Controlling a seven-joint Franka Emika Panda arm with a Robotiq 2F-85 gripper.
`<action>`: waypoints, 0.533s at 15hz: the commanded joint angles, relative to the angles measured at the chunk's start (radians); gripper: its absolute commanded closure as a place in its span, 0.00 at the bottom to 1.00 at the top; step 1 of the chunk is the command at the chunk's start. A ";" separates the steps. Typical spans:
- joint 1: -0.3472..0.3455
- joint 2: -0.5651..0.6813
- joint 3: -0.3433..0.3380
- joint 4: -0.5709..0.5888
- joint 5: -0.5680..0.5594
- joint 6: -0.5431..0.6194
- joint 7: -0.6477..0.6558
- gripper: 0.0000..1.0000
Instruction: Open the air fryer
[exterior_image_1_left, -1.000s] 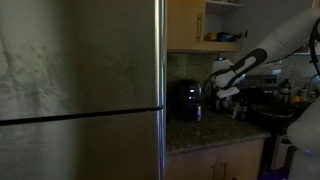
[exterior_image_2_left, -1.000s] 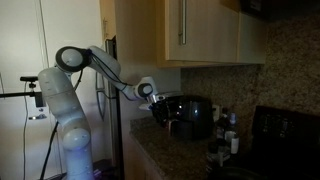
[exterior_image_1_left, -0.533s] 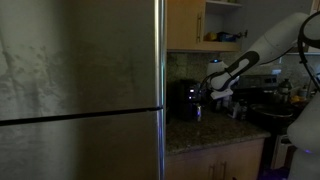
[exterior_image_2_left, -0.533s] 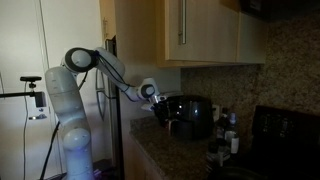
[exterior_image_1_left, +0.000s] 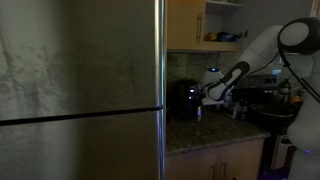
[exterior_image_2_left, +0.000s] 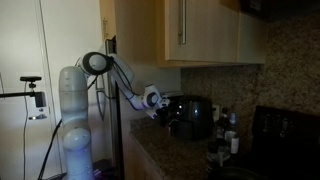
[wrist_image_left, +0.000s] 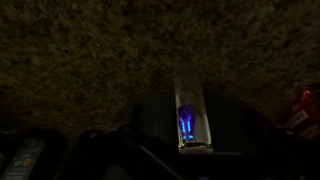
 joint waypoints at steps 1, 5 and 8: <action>0.009 0.077 -0.029 0.075 -0.181 0.039 0.220 0.00; 0.001 0.062 -0.017 0.060 -0.159 0.024 0.203 0.00; 0.015 0.089 -0.035 0.103 -0.262 0.078 0.323 0.00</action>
